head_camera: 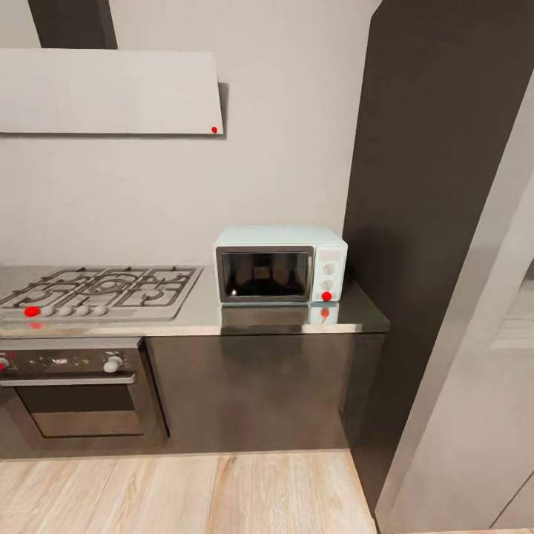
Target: In the kitchen, take the popcorn bag from the countertop, put it into the microwave, and heat it until the popcorn is cooked so the cooked popcorn ends up inside the bag.
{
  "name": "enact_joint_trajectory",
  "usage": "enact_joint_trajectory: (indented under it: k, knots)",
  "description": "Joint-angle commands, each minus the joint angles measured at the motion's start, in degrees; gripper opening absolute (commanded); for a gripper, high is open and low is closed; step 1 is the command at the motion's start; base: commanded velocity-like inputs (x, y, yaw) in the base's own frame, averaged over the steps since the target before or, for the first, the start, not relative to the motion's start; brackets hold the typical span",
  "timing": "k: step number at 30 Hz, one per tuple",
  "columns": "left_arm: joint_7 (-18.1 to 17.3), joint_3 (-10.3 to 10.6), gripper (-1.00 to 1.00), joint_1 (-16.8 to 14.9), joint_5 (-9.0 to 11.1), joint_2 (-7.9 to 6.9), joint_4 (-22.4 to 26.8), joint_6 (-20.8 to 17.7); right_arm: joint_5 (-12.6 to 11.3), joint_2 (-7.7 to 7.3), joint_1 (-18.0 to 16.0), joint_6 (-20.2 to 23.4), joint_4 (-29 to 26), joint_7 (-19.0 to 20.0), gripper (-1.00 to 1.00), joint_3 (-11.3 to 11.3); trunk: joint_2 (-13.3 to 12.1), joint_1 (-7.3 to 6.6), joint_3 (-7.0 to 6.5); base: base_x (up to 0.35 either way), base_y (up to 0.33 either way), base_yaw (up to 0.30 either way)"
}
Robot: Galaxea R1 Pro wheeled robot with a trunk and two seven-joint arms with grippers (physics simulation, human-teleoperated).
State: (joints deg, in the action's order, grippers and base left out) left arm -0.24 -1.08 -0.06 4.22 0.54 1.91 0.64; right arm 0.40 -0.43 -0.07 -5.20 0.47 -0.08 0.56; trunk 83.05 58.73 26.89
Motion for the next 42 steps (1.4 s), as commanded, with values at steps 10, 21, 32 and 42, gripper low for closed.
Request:
enact_joint_trajectory:
  k: [10, 21, 32, 42]
  knots:
    - [0.0, -0.1, 1.00, 0.0, 0.4, -0.02, 0.0, 0.1, 0.0, -0.01, 0.0, -0.3, 0.1, 0.0, 1.00, 0.1, 0.0, 0.00, 0.04, 0.000, 0.011, 0.000]
    - [0.0, -0.1, 1.00, 0.0, 0.4, -0.02, 0.0, 0.1, 0.0, -0.01, 0.0, -0.3, 0.1, 0.0, 1.00, 0.0, 0.0, 0.00, 0.04, 0.000, 0.088, 0.000]
    - [0.0, -0.1, 1.00, 0.0, 0.4, -0.02, 0.0, 0.1, -0.2, 0.08, 0.0, -0.3, 0.1, 0.0, 1.00, 0.1, 0.0, 0.00, 0.04, 0.029, 0.004, 0.000]
    - [0.0, -0.1, 1.00, 0.0, 0.4, -0.02, 0.0, 0.1, -0.1, 0.08, 0.0, -0.3, 0.1, 0.0, 1.00, 0.1, 0.0, 0.00, 0.04, 0.177, 0.000, 0.000]
